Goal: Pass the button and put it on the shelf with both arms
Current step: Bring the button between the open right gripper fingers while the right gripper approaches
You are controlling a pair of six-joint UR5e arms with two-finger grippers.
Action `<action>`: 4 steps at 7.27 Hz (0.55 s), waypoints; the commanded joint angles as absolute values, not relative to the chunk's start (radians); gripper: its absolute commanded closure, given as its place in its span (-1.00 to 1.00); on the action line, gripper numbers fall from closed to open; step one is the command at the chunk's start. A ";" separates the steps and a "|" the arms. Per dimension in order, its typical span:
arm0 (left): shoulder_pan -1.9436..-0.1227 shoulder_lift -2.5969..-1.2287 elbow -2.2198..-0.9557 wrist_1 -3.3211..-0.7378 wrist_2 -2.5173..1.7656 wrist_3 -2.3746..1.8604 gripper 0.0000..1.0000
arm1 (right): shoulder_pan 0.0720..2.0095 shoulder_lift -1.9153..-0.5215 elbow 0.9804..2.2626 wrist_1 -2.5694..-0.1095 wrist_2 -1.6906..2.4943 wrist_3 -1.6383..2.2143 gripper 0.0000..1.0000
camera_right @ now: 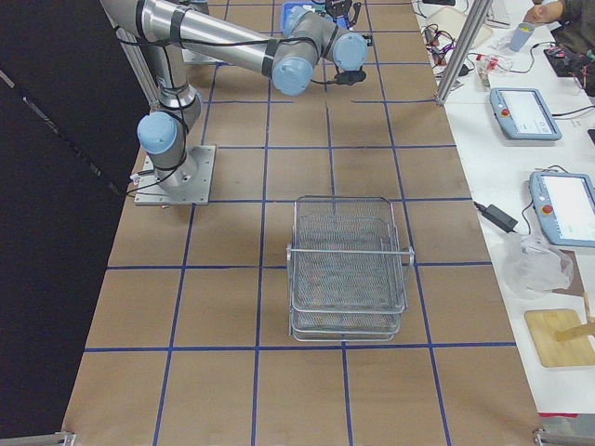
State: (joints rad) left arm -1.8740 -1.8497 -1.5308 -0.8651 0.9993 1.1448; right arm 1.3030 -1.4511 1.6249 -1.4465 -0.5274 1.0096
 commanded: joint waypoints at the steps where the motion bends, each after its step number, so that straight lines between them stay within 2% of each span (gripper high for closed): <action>1: -1.881 -1.852 -1.531 -0.862 0.997 1.137 1.00 | 1.312 -1.450 1.626 -1.453 -0.493 1.020 -1.00; 4: -1.882 -1.850 -1.532 -0.864 0.999 1.137 1.00 | 1.335 -1.442 1.628 -1.471 -0.492 1.042 -1.00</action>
State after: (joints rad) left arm -1.8817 -1.8497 -1.5322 -0.8635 1.0002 1.1361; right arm 1.3278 -1.4470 1.6265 -1.4680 -0.4935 1.0360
